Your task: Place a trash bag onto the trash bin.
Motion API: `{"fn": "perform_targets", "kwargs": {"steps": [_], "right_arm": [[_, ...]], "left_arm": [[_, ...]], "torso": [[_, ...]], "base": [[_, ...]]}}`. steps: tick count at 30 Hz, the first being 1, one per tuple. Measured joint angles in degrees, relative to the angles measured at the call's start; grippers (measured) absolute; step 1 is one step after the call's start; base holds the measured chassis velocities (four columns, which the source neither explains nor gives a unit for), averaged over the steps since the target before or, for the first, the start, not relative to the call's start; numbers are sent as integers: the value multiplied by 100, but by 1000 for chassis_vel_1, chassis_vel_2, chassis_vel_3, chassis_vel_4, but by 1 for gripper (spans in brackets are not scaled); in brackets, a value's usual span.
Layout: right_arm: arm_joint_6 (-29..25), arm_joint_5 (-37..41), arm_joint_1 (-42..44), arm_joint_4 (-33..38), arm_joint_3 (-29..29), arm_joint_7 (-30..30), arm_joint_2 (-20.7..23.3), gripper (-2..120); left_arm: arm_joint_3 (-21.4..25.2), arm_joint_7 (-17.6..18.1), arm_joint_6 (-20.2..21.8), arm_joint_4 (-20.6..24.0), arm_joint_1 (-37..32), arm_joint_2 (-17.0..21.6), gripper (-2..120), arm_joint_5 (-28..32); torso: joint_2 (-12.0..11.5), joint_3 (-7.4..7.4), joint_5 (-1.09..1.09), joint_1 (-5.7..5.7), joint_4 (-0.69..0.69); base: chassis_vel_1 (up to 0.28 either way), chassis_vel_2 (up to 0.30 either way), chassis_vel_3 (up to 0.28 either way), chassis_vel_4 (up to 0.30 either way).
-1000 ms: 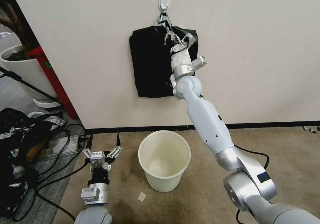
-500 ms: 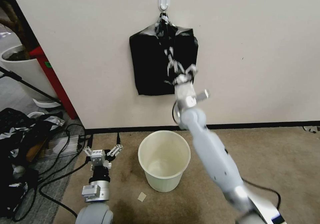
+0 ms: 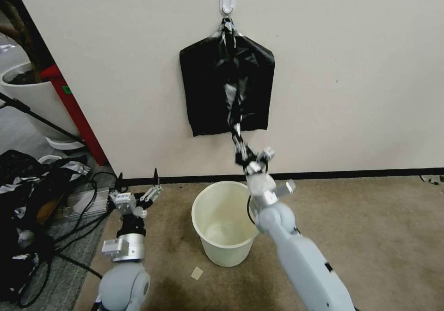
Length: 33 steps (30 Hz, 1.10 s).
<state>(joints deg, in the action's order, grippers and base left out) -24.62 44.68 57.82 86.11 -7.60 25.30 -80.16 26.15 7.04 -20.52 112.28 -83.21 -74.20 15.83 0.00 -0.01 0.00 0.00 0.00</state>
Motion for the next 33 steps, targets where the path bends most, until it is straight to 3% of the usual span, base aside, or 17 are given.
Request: {"fn": "perform_targets", "kwargs": {"steps": [5,9,16,19,20,22,23,26,31,33], "right_arm": [[-178,-552,112,-119,-60,72,136,0],[-224,-695,74,-56,-194,58,204,0],[-226,-735,-19,102,-312,-18,192,0],[-281,-977,37,243,-420,-131,210,0],[-281,-977,37,243,-420,-131,210,0],[-370,-1359,244,426,-558,-255,195,10],[-370,-1359,244,426,-558,-255,195,10],[-476,-1846,500,850,-823,-565,173,25],[-533,-2040,765,1310,-1053,-674,243,40],[-545,-2104,901,1514,-1115,-741,248,50]], "left_arm": [[-239,-476,-186,60,393,504,100,86],[-464,-874,-283,160,876,1176,100,175],[-637,-939,-42,306,1367,1667,100,430],[-1001,-918,293,307,2202,2176,100,587],[-1001,-918,293,307,2202,2176,100,587],[-1620,-740,692,138,3312,2514,100,661],[-1620,-740,692,138,3312,2514,100,661],[-2519,-618,932,-318,4414,2632,100,592],[-3198,-600,1193,-872,5271,2530,100,139],[-3458,-596,1312,-1161,5556,2435,95,-60]], "torso": [[0,0,-1,0,-1],[0,1,0,0,-1],[0,1,-1,0,2],[0,1,-1,0,1],[0,1,-1,0,1],[0,1,1,0,0],[0,1,1,0,0],[0,1,0,0,-1],[0,1,1,0,-2],[0,1,0,1,-2]], "base": [[0,0,0,0],[0,0,0,0],[0,0,0,0],[0,0,0,0],[0,0,0,0],[0,0,0,0],[0,0,0,0],[0,0,0,0],[0,0,0,0],[0,0,0,0]]}}
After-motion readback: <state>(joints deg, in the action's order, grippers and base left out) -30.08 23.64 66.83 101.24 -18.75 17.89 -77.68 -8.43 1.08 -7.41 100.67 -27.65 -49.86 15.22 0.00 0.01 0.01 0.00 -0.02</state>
